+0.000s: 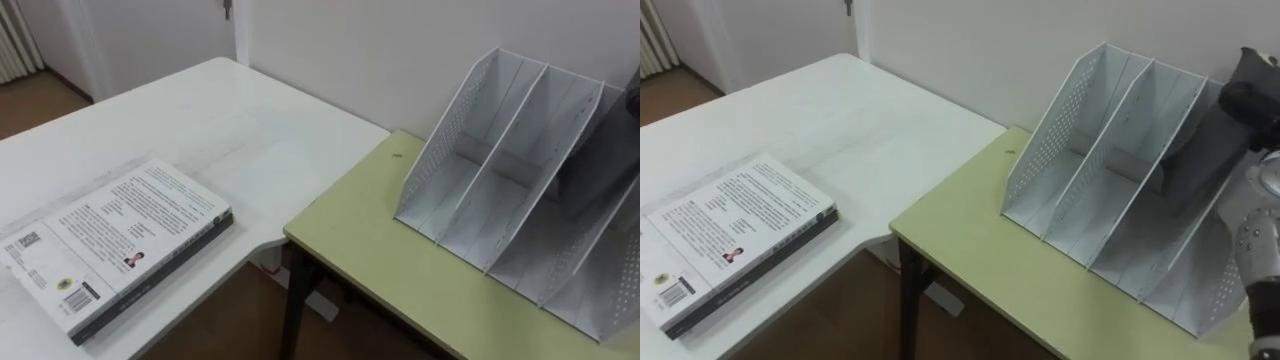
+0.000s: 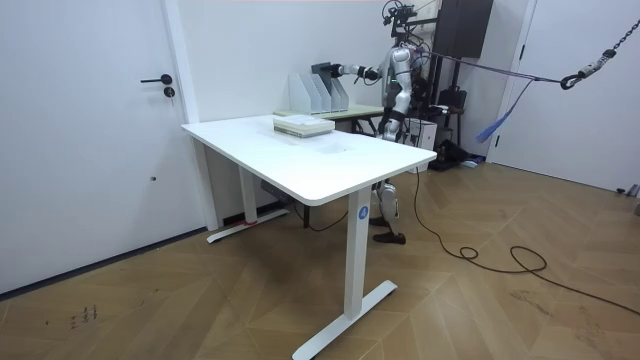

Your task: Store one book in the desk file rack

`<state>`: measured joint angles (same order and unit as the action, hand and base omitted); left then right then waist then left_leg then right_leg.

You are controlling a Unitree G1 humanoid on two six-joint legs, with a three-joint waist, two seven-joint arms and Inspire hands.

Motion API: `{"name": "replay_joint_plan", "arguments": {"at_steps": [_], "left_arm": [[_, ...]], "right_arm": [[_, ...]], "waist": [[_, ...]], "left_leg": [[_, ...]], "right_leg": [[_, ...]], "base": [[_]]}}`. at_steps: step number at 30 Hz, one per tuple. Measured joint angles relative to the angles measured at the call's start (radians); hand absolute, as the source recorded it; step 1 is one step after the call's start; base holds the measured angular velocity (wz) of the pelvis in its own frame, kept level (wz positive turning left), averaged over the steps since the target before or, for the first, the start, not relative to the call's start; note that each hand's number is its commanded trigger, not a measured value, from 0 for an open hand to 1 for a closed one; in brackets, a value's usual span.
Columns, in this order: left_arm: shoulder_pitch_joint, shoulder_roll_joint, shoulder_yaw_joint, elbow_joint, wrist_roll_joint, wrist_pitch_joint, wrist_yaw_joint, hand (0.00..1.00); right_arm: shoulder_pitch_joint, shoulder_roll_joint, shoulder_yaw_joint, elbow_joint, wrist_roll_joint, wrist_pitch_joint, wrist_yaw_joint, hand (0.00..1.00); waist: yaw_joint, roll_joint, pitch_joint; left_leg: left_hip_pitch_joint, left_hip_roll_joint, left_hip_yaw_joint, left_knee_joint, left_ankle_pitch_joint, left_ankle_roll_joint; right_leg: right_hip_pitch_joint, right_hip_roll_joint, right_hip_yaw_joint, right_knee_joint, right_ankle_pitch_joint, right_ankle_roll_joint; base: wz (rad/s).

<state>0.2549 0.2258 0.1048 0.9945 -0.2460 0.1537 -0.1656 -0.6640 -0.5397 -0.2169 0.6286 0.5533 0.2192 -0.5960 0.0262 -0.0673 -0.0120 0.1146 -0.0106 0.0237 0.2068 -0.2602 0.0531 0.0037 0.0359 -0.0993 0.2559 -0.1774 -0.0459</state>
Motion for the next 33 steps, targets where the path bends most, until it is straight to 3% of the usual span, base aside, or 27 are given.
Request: {"name": "replay_joint_plan", "arguments": {"at_steps": [12,33], "left_arm": [[0.022,0.001,-0.001,-0.034,0.004,0.014,0.020,0.00],[0.019,0.009,0.003,-0.032,0.013,0.010,0.020,0.00]], "right_arm": [[-0.024,-0.042,-0.015,0.034,0.006,0.000,-0.005,0.00],[-0.024,-0.044,-0.022,0.007,0.032,0.000,0.012,0.00]], "waist": [[0.001,-0.006,0.0028],[0.005,-0.014,0.0042]], "left_leg": [[0.004,0.003,-0.001,0.001,0.000,0.000],[0.001,0.003,0.008,0.003,0.000,-0.001]], "right_leg": [[0.007,0.000,-0.001,-0.001,0.001,-0.001],[0.001,0.000,-0.001,0.000,0.001,-0.001]], "base": [[0.00],[-0.01]]}}
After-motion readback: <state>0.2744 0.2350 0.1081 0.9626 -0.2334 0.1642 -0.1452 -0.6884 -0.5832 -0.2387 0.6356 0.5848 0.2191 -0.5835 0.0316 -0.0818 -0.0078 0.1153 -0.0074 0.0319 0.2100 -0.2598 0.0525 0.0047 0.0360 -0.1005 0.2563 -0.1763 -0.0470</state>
